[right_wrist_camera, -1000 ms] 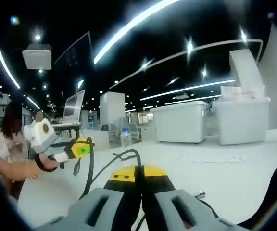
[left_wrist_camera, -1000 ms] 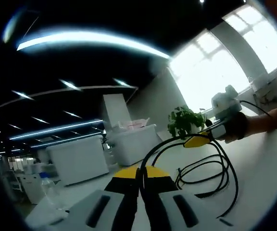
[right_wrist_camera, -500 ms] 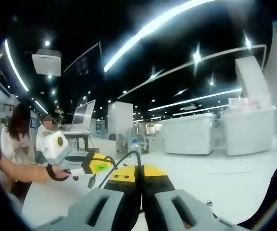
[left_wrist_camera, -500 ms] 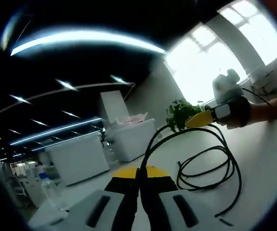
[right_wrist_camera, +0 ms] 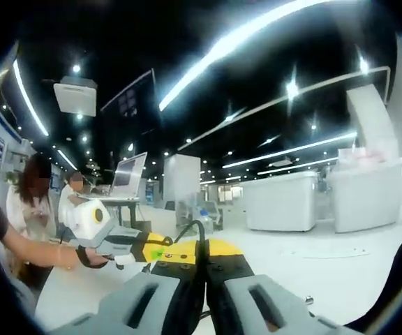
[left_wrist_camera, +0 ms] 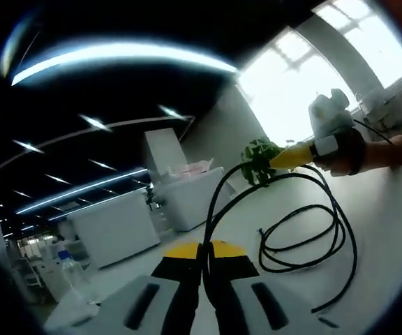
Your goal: Coil the Type-C to USB data cable on the desktop and secure it with Velcro straps.
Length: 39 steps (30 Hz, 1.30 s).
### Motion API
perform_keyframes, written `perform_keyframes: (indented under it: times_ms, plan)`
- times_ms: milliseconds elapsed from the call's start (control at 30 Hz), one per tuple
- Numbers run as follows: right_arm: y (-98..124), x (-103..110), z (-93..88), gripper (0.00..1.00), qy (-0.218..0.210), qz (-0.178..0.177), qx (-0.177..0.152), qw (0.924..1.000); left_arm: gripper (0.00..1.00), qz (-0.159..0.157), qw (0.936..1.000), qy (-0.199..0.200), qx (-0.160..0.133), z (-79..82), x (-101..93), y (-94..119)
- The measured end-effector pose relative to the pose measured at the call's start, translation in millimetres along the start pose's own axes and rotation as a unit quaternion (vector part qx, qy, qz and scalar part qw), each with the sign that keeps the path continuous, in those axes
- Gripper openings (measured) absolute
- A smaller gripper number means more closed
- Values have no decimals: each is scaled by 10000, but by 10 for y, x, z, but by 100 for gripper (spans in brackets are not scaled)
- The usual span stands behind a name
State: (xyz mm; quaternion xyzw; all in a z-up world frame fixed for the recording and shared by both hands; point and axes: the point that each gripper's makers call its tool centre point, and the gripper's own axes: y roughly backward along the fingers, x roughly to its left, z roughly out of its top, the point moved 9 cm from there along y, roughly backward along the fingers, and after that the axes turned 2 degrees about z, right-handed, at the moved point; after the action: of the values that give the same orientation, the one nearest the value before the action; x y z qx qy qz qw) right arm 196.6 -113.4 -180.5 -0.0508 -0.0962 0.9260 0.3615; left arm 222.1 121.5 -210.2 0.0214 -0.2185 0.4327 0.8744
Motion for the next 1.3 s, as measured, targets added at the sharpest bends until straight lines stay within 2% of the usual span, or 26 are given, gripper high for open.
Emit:
perform_keyframes:
  times_ms: [567,967,1300]
  plan:
    - [1,94,60,2,-271,399,-265,9985,9,54,9999,-70,77,-17,6,-3]
    - [-15,175,41,2,-647,771,-300,9945,5,104,9995,-294,69,-8,22,-1]
    - [-17,178,21,2,-767,785,-277,9936,4,148,9986,-511,16,36,42,17]
